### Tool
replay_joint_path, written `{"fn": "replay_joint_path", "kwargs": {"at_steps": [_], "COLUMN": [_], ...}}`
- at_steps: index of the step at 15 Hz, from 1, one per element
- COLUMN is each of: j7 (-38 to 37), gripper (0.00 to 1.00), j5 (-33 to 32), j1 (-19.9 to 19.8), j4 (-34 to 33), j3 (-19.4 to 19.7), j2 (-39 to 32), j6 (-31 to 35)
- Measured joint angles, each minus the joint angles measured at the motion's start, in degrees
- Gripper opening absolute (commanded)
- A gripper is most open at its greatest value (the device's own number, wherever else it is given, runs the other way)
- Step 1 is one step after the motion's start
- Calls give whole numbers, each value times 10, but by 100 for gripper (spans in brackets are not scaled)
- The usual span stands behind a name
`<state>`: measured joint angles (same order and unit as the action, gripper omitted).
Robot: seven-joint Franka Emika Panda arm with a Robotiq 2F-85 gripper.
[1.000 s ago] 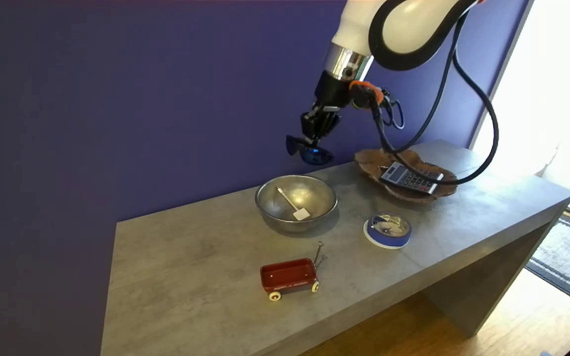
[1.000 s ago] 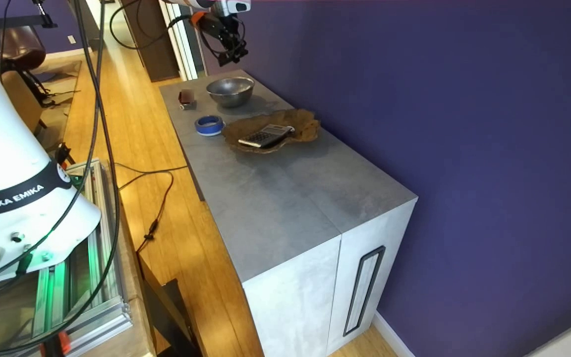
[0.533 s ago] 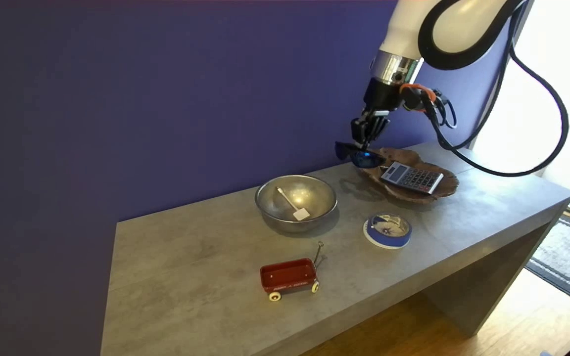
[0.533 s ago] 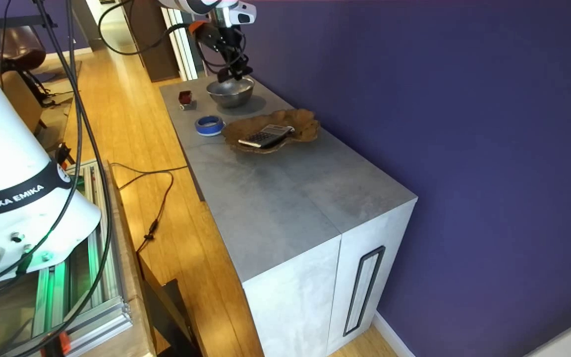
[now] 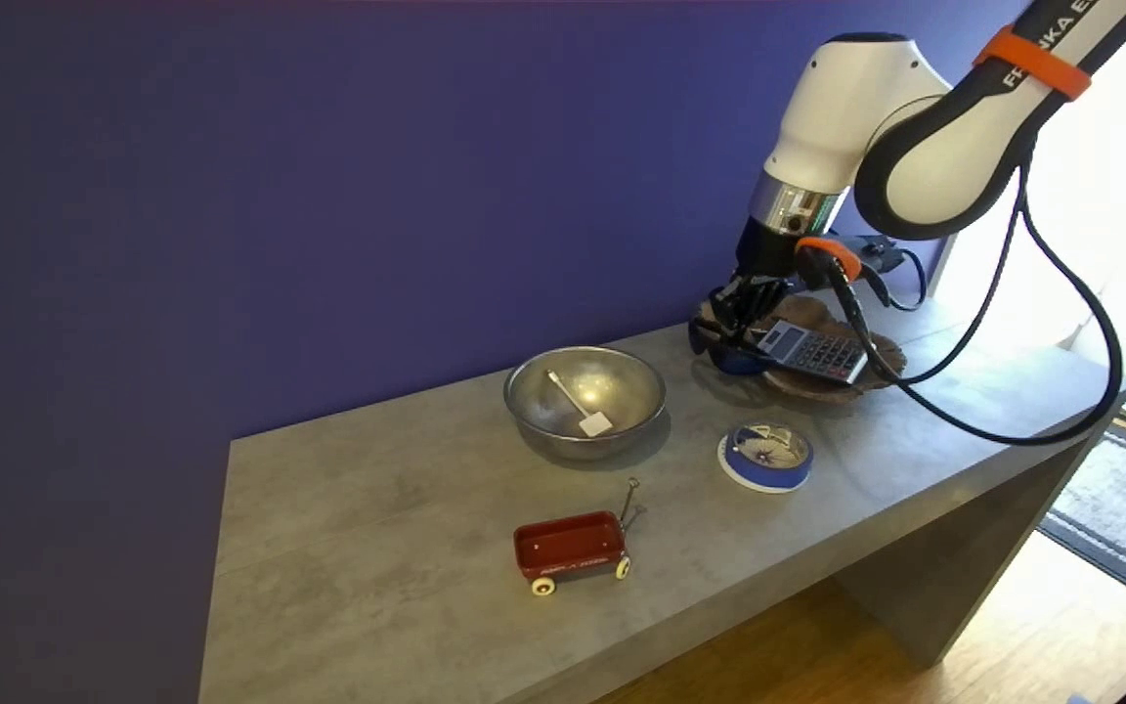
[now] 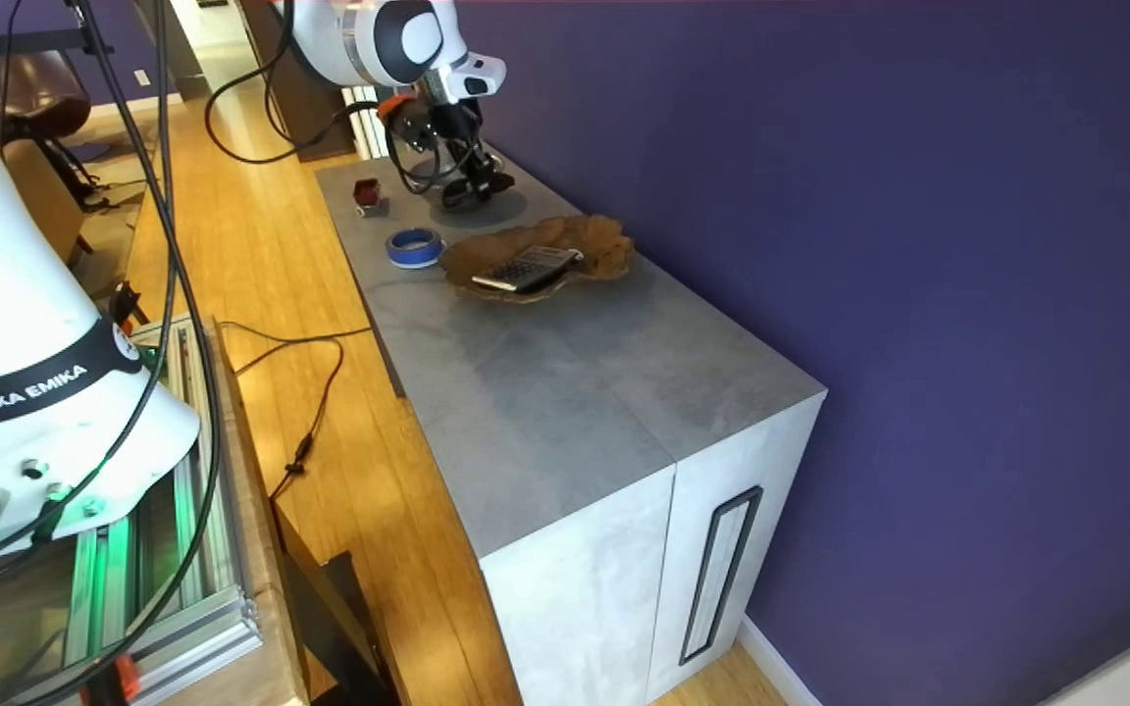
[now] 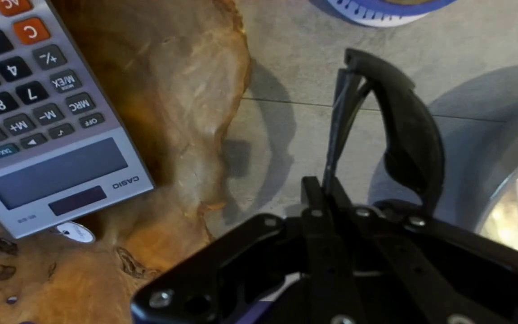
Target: Move the silver bowl to the left and remove the glasses from the silver bowl and put it on the table
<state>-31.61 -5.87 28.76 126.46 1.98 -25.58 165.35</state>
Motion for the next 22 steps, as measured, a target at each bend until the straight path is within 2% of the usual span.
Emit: {"fn": "replay_joint_path", "kwargs": {"at_steps": [3,8,9,10,17,20,22], "j7": [-46,-82,-85,-86,-87,-87,-79], "gripper": [1,1,30,31,78,98,100], "j5": [-4,8,15,21,57,57,57], "j1": [49,60,59,58,45,44,37], "j4": [-20,-68,-78,-87,-121,-108,-74], "j3": [39,41,41,41,40,47,43], "j2": [-34,-86,-94,-101,-118,-82,-30], "j6": [7,7,7,7,0,-5,16]}}
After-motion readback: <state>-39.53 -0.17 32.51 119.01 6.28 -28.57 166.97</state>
